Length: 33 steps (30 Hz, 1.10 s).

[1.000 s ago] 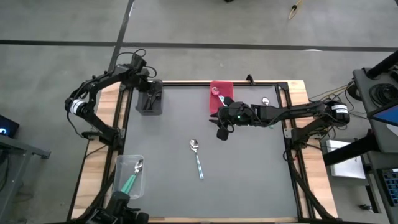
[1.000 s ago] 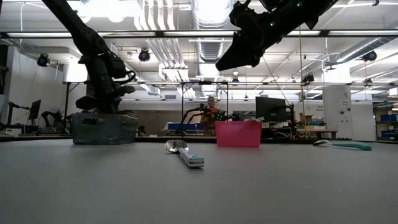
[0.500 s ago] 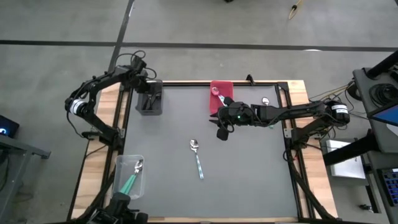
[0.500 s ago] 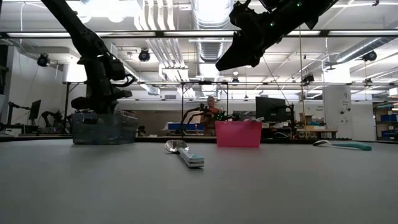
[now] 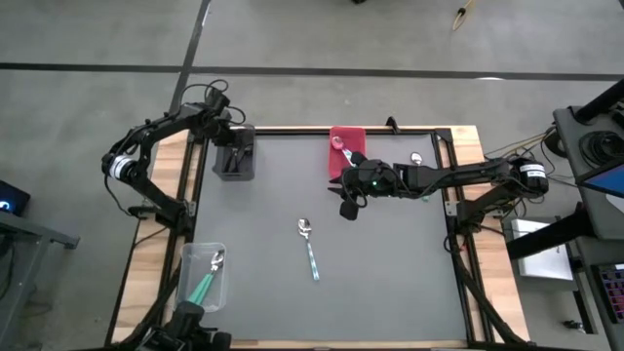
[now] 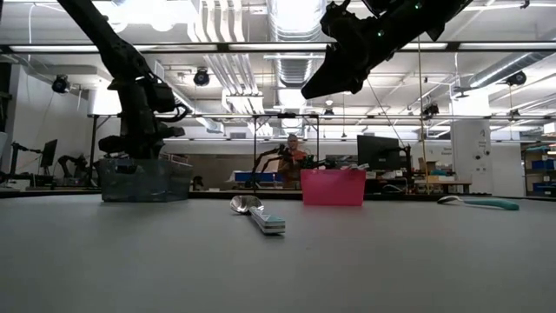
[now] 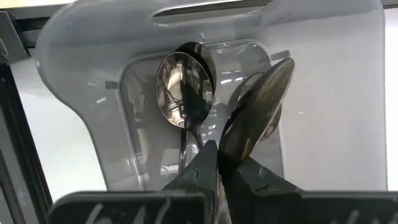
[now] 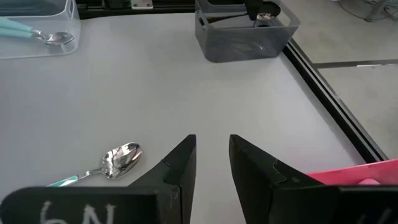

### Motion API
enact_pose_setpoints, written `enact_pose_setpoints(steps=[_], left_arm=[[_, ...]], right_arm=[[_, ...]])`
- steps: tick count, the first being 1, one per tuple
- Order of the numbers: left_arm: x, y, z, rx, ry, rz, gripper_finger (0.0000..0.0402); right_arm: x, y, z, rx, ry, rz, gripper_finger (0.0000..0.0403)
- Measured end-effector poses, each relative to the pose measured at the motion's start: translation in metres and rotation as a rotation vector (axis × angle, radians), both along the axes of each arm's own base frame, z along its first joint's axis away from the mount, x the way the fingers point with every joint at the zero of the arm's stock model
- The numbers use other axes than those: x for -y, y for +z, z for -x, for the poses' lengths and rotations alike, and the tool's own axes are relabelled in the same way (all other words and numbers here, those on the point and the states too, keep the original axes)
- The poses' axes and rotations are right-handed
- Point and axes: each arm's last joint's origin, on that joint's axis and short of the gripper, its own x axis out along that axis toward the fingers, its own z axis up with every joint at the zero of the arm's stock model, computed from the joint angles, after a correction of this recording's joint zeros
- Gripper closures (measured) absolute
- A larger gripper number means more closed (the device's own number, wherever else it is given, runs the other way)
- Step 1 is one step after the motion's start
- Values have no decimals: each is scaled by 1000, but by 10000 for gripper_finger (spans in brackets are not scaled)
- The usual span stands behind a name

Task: Sort silverware by color (type)
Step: Put the black spoon into the black bin, then put the white green spoon into the red bin

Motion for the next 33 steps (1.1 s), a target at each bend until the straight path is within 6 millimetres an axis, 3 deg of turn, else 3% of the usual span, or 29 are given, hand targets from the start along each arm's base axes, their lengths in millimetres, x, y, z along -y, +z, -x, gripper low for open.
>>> enact_pose_setpoints(steps=[33], left_arm=[[-3, 0, -1, -12, 9, -53, 388]], right_arm=[[0, -2, 1, -19, -5, -11, 316]])
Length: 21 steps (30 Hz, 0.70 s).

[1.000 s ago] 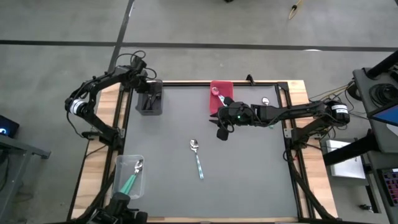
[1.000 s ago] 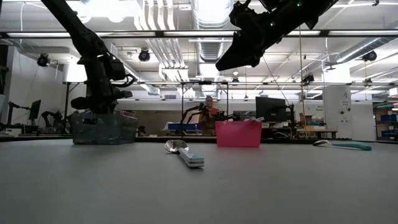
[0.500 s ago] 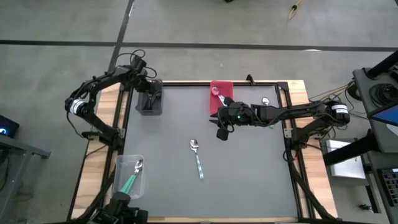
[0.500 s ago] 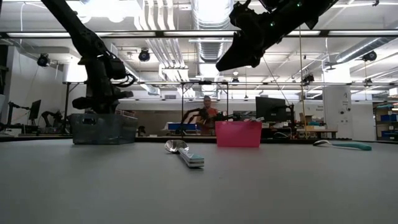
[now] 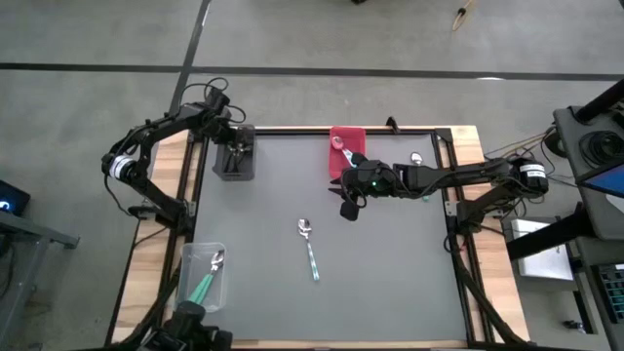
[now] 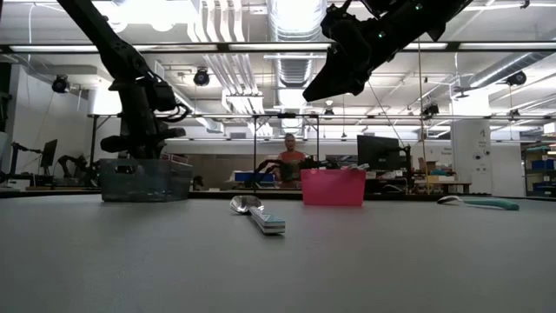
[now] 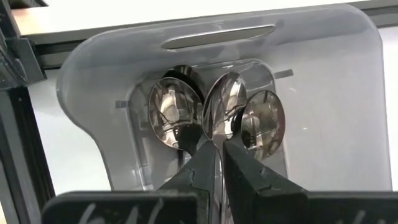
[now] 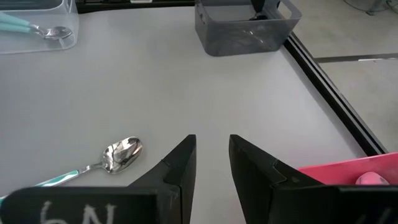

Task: Sort silverware by color (type)
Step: Put the white green spoon into the red bin

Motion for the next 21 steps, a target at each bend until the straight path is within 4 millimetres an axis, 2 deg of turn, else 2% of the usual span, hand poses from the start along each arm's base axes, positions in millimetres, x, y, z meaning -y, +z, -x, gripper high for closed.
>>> enact_pose_setpoints(steps=[11, 17, 21], left_arm=[[10, 3, -19, -20, -168, -43, 388], [22, 19, -32, -47, -249, -142, 388], [40, 33, -43, -15, -312, -228, 388]], right_arm=[[0, 0, 0, 0, -1, -1, 316], [0, 0, 0, 5, -12, -20, 316], [0, 0, 0, 7, -16, -25, 316]])
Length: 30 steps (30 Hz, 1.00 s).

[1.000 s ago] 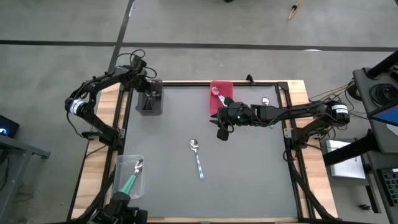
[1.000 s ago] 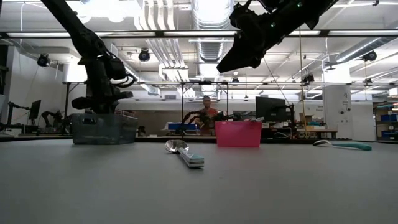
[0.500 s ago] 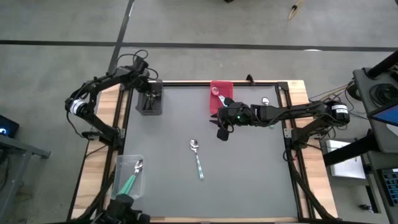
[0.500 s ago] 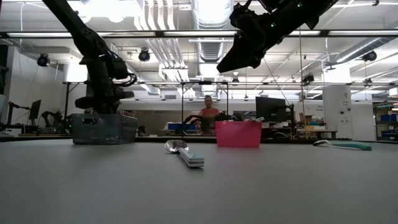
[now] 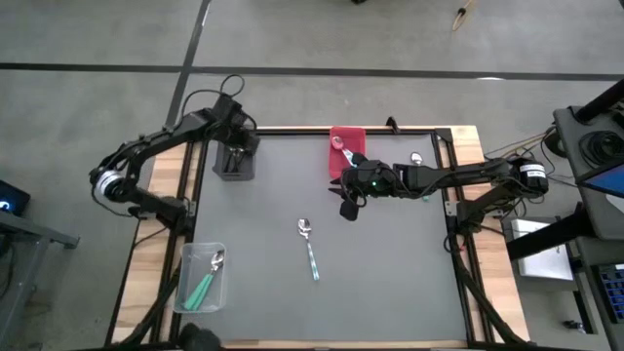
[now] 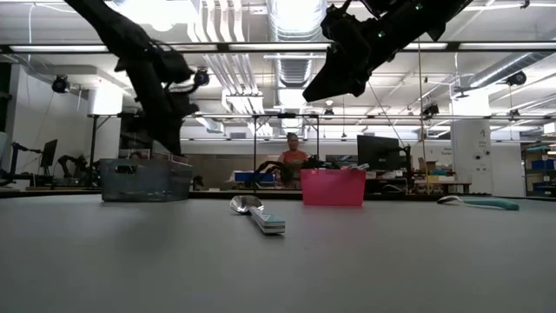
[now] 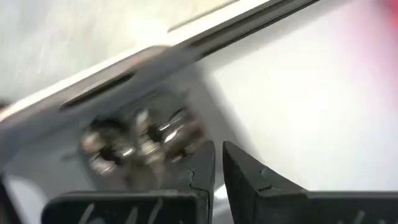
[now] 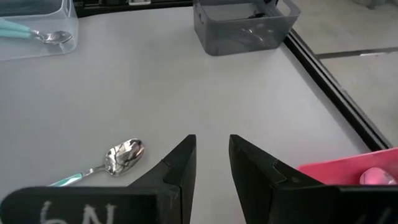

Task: Sort silverware by color (type)
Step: Put the white green spoon into the red bin

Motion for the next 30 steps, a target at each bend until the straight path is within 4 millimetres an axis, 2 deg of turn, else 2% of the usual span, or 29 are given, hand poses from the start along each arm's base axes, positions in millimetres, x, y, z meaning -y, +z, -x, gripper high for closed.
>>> enact_pose_setpoints(steps=[8, 17, 24, 30], left_arm=[[60, 13, -15, 162, -179, -160, 388], [129, 0, -27, 443, -392, -284, 388], [154, 5, -33, 638, -509, -388, 388], [165, 10, -36, 674, -590, -444, 388]], right_arm=[[0, 0, 0, 16, -34, -55, 316], [0, 1, 0, 53, -101, -167, 316], [-19, -7, -7, 55, -114, -291, 316], [-42, -17, -16, 34, -113, -392, 316]])
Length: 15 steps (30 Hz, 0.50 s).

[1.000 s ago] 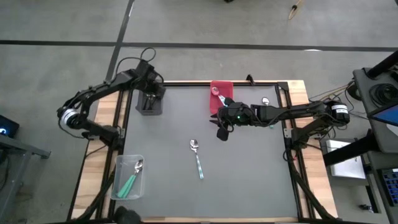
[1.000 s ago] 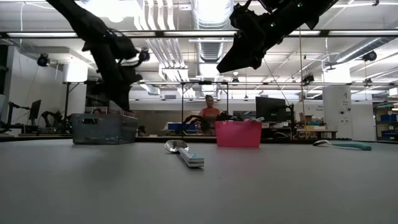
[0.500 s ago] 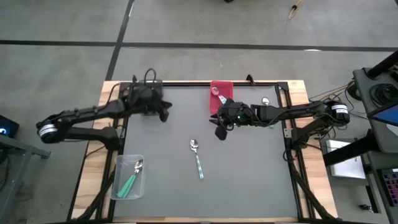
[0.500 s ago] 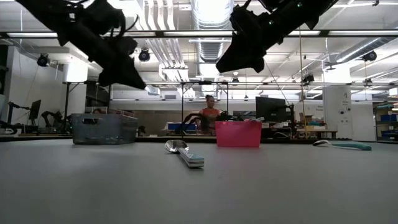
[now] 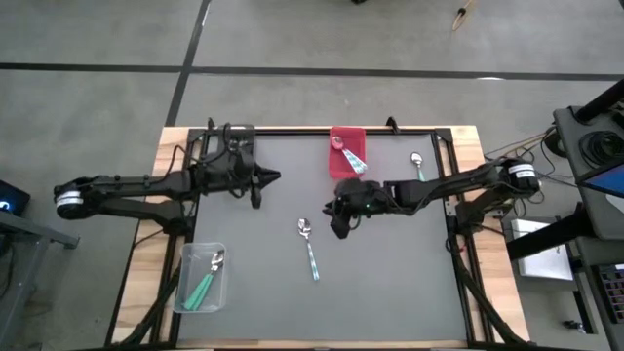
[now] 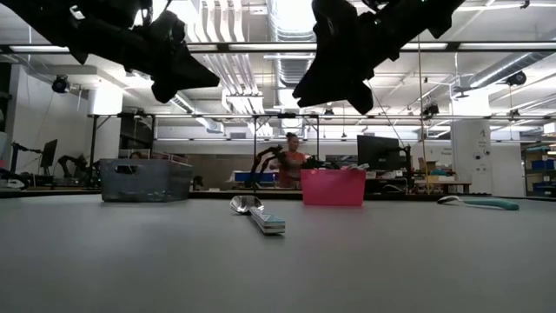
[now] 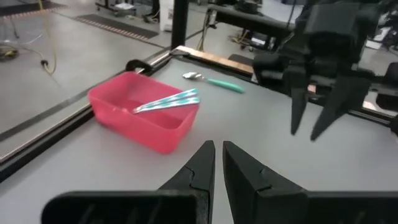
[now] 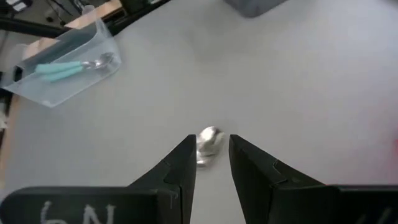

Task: Sort silverware by color (type)
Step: Put the white green spoon into the red bin

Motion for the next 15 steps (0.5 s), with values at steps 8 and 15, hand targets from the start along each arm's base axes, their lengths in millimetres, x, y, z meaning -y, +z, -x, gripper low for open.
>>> enact_pose_setpoints(steps=[8, 15], left_arm=[[8, 0, -2, -5, -40, -6, 388], [17, 0, -4, -6, -86, -10, 388]], right_arm=[[-29, 8, -18, -70, 30, -70, 317], [-45, 13, -43, -188, 38, -83, 317]])
